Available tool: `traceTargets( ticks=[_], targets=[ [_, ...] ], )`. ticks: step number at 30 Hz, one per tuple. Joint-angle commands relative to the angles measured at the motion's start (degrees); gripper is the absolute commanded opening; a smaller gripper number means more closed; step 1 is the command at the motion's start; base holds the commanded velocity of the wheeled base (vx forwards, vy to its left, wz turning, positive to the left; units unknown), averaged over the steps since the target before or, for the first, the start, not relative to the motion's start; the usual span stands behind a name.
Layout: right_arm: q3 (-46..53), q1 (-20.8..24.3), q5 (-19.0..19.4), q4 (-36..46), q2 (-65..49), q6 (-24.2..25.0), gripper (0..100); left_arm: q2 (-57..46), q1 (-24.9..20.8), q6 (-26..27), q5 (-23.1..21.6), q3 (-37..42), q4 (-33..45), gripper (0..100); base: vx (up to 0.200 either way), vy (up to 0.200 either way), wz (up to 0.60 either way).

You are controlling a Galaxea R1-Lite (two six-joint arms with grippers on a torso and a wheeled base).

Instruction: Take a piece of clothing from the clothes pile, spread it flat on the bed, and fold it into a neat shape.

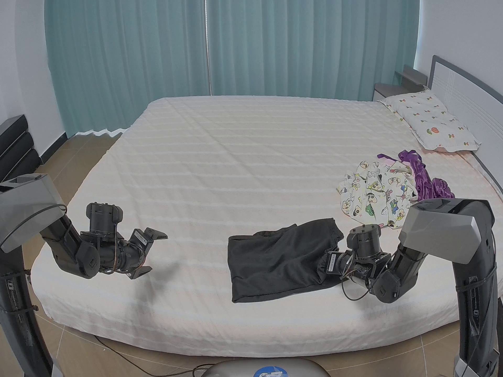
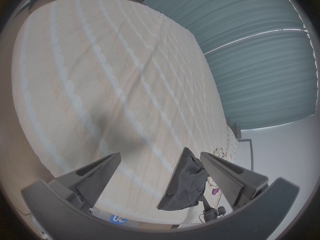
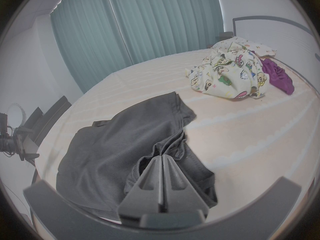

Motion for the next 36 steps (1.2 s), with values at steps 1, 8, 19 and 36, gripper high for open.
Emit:
traceTargets(
  ticks=[1,8,19,36],
  targets=[
    [2.17,-1.92,-0.43,0.29,-1.2,-0.93,0,0.08,-0.01,-0.06,0.01,-0.09,0.0,100,0.0,0.0,0.0],
    [4.45,-4.03,0.45,2.4,-3.13,-1.9,0,0.08,-0.01,-0.06,0.01,-0.09,0.0,100,0.0,0.0,0.0],
    [5.86,-5.17,0.28,5.56,-2.34,-6.91,0,0.08,-0.01,-0.06,-0.08,-0.09,0.0,100,0.0,0.0,0.0],
    [5.6,-5.61,1.16,3.01,-4.53,-5.5,100,0.26,-0.01,0.03,0.36,-0.09,-0.09,100,0.0,0.0,0.0]
  ],
)
